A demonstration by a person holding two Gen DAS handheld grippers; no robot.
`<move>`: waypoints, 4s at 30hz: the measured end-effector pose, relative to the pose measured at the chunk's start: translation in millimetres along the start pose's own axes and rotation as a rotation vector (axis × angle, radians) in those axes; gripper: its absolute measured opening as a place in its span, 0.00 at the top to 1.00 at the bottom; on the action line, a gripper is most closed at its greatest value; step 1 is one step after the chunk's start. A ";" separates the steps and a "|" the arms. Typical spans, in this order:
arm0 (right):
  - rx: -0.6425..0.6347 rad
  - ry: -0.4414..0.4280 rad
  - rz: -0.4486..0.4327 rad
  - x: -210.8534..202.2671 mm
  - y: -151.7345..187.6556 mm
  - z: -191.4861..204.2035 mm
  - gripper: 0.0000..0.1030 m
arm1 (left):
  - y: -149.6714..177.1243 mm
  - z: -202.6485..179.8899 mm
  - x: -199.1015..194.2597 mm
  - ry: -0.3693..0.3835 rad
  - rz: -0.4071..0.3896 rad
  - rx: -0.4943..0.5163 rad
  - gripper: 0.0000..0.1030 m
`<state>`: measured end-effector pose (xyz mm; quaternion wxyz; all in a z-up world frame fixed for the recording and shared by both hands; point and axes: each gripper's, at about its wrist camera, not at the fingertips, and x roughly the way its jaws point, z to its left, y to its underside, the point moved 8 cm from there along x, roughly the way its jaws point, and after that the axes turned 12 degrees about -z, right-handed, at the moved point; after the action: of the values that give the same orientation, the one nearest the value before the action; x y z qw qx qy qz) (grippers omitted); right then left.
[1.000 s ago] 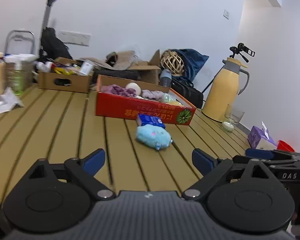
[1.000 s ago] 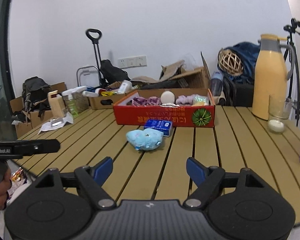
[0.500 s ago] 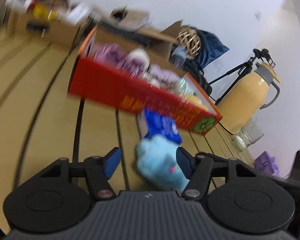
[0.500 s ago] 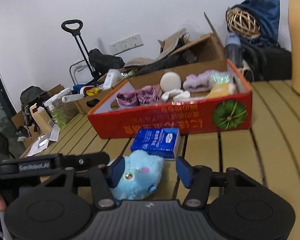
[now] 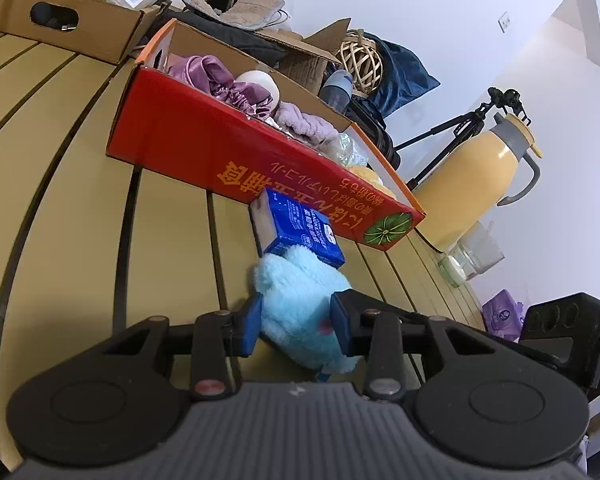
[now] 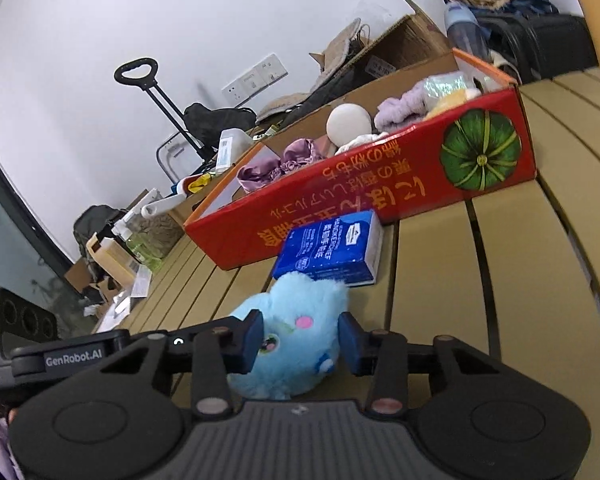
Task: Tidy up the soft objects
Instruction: 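Grasp the light-blue plush toy with both grippers, then carry the light-blue plush into the red box and open both grippers, then withdraw both grippers from the box back over the table, then grasp the blue packet with both grippers and lift it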
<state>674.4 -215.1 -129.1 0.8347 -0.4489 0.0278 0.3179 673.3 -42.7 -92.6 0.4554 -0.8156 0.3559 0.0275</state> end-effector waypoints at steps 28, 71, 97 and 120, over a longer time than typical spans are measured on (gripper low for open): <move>-0.132 -0.008 -0.248 -157.6 -36.0 95.6 0.70 | -9.1 -129.3 -125.7 0.152 -0.227 0.179 0.68; -0.354 0.215 -0.185 -51.6 -189.0 72.4 0.80 | -163.3 -87.0 -39.4 -0.122 -0.177 0.462 0.60; -0.553 0.141 -0.237 -288.3 23.5 135.2 0.22 | 48.2 -109.9 -294.2 -0.202 -0.385 0.425 0.19; -0.297 0.186 -0.083 -42.3 -38.4 21.5 0.37 | -31.9 -41.4 -5.1 -0.189 -0.105 0.303 0.46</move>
<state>656.9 -235.1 -74.2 0.7655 -0.5954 0.0390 0.2410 677.2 -60.8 -43.5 0.6050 -0.7491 0.2685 0.0262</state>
